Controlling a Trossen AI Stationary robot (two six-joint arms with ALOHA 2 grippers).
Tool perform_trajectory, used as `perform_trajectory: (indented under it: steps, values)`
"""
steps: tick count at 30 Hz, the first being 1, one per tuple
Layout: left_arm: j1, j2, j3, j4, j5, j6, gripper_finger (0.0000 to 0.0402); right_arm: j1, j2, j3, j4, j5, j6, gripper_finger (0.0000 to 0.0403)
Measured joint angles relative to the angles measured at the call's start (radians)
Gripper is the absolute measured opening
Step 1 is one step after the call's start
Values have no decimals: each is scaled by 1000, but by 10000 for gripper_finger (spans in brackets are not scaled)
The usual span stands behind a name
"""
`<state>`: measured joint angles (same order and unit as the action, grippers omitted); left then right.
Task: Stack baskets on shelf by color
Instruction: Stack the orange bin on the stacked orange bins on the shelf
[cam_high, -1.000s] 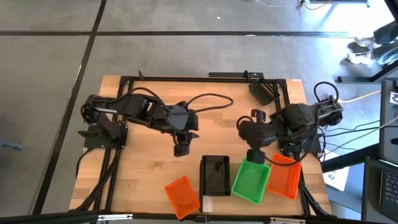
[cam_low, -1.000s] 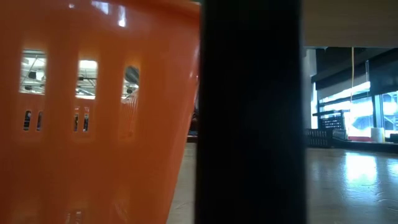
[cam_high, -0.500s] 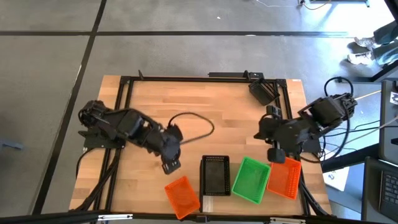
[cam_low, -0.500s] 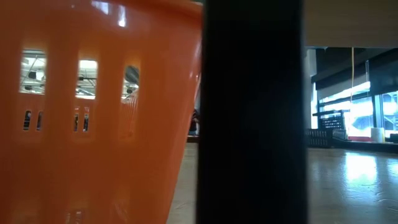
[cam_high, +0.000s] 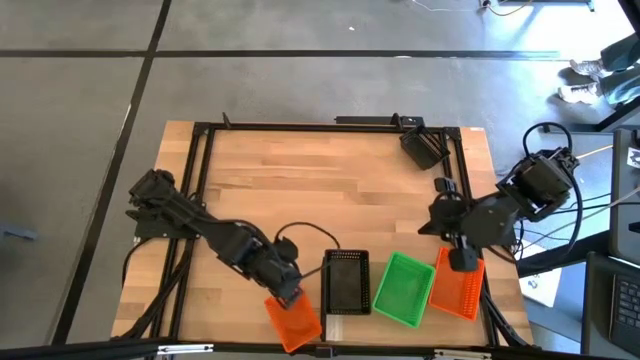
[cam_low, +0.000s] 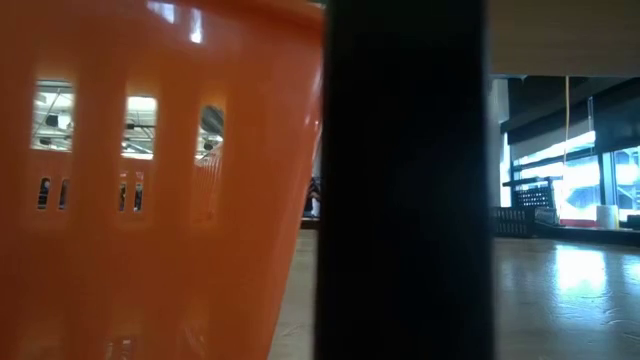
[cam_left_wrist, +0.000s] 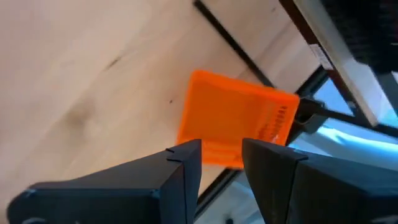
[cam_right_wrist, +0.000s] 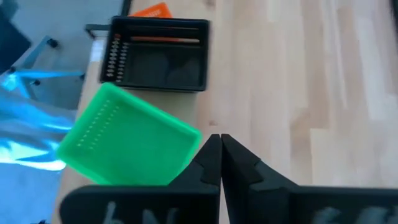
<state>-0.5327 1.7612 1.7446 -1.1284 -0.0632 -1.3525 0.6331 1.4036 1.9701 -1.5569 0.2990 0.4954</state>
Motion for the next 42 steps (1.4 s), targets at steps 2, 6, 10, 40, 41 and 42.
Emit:
perform_trajectory:
  steps: [2, 6, 10, 40, 41, 42]
  values:
    - [0, 2, -79, 94, 1, 0, 108, 6, 0, 0, 19, -22, -28, 0]
    - [-5, 3, -213, 233, 6, 0, 106, 6, 0, 0, 47, -57, -59, 0]
    - [-11, 3, -311, 300, 41, -1, 107, 6, 0, 0, 46, -85, -59, 0]
    - [-44, 75, -461, 480, 66, 135, 108, 6, 1, 0, 48, -91, -26, 0]
    - [-45, 85, -463, 470, 67, 136, 108, 6, 1, 0, 48, -91, -26, 0]
    - [-46, 94, -463, 467, 69, 141, 108, 6, 1, 0, 48, -91, -26, 0]
